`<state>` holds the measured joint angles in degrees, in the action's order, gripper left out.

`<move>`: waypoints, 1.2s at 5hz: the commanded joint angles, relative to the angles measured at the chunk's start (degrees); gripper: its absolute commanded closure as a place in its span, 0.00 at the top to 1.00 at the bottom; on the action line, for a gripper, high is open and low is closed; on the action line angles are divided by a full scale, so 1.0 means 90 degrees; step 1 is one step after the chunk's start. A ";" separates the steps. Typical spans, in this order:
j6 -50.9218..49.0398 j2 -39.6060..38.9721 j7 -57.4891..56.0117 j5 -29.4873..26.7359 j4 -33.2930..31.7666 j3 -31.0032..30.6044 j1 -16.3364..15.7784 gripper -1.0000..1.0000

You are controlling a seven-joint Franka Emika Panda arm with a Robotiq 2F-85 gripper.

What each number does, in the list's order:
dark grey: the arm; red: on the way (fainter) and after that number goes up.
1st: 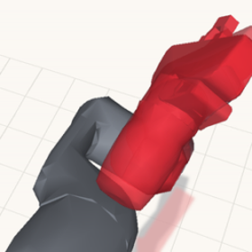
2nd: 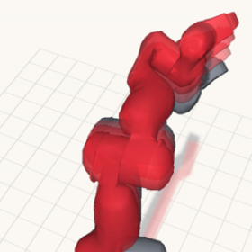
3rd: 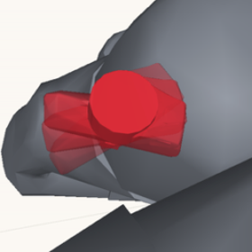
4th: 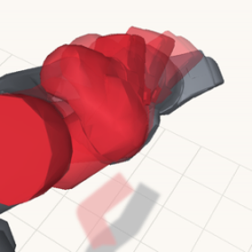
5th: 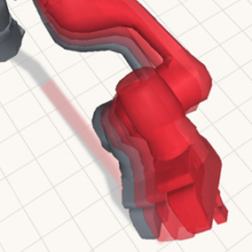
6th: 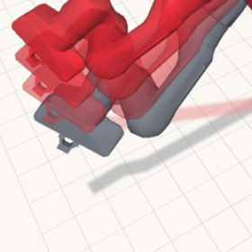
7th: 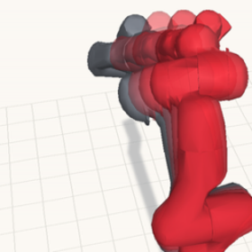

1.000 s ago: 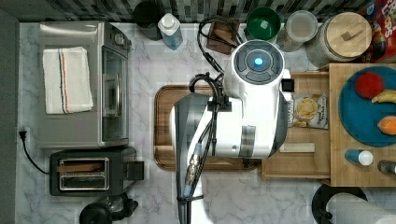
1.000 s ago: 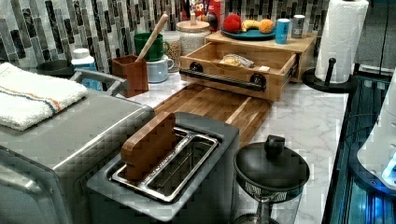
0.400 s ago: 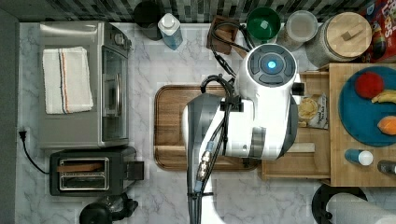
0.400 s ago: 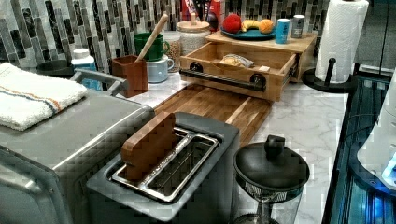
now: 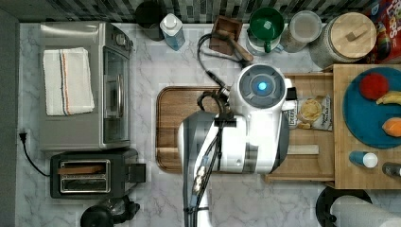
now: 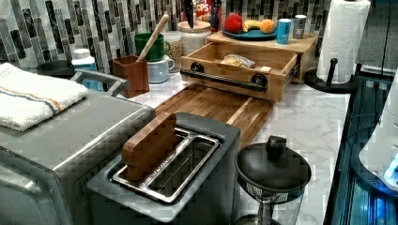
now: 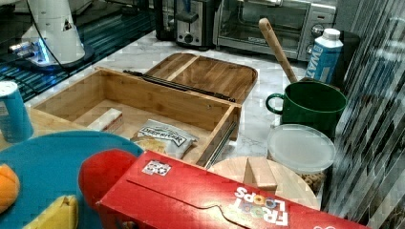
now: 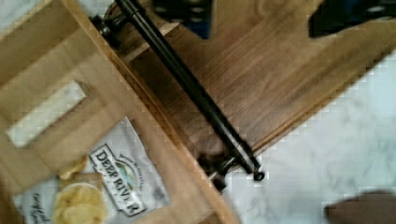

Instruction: Close the drawer.

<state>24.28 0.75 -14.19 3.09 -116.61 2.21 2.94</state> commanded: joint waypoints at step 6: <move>0.1853 -0.1585 -0.2664 0.0685 -0.0645 -0.0493 -0.0220 0.00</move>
<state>40.23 -11.10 -33.40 7.64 -122.65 -2.25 -0.42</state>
